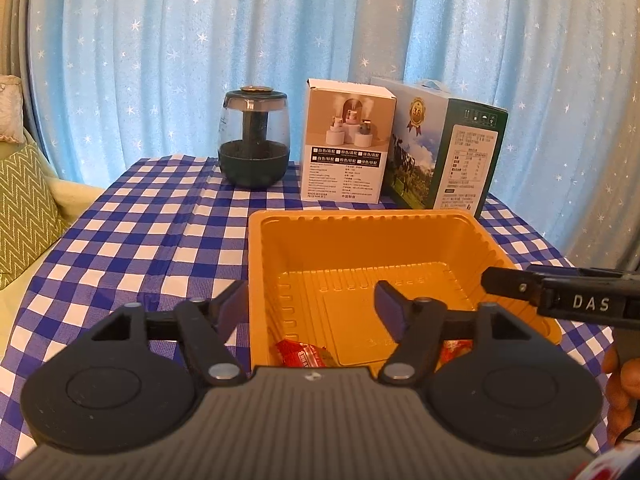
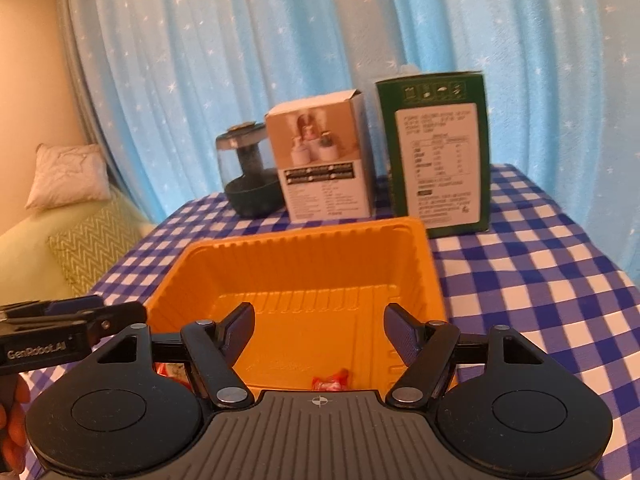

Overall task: Organize snacks
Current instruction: 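Carry both candies over the orange tray and open both grippers, then move both grippers back from the tray toward the snack pile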

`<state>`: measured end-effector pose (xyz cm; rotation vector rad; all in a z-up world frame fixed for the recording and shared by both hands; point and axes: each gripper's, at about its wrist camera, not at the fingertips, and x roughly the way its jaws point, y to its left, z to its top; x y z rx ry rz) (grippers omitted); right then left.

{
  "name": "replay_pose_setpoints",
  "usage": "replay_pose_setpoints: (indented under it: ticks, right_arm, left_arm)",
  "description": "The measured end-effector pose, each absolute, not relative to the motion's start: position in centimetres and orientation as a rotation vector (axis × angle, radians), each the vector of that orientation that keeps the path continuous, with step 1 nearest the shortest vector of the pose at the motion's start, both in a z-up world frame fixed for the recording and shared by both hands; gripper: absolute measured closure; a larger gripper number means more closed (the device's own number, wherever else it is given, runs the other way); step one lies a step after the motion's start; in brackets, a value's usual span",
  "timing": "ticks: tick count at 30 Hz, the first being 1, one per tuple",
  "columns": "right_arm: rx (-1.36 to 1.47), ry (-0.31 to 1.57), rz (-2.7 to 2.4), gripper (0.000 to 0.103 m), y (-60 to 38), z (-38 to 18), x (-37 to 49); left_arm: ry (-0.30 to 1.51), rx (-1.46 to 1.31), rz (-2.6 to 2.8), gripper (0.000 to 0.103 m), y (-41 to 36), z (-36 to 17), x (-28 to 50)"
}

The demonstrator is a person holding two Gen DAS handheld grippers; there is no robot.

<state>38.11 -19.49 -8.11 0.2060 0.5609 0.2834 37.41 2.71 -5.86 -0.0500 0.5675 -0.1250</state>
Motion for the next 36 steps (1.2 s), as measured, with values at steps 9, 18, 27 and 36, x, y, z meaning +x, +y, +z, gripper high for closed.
replay_pose_setpoints:
  ticks: [9,18,27,36]
  right_arm:
    - [0.223,0.555,0.185,0.032,-21.8,-7.5,36.9]
    - [0.237,0.53,0.126,0.032,-23.0,-5.9,32.3]
    - [0.264,0.581,0.084,0.032,-23.5,-6.8,24.5]
    - [0.25,0.677,0.051,0.032,-24.5,-9.4,17.8]
  left_arm:
    - [0.544,-0.018,-0.14,0.023,2.1,-5.4,36.1]
    - [0.549,-0.001,-0.169,0.018,1.1,-5.0,32.5]
    - [0.546,-0.015,-0.212,0.018,0.9,-5.0,25.8]
    - [0.593,0.029,-0.273,0.019,0.0,-6.9,18.5]
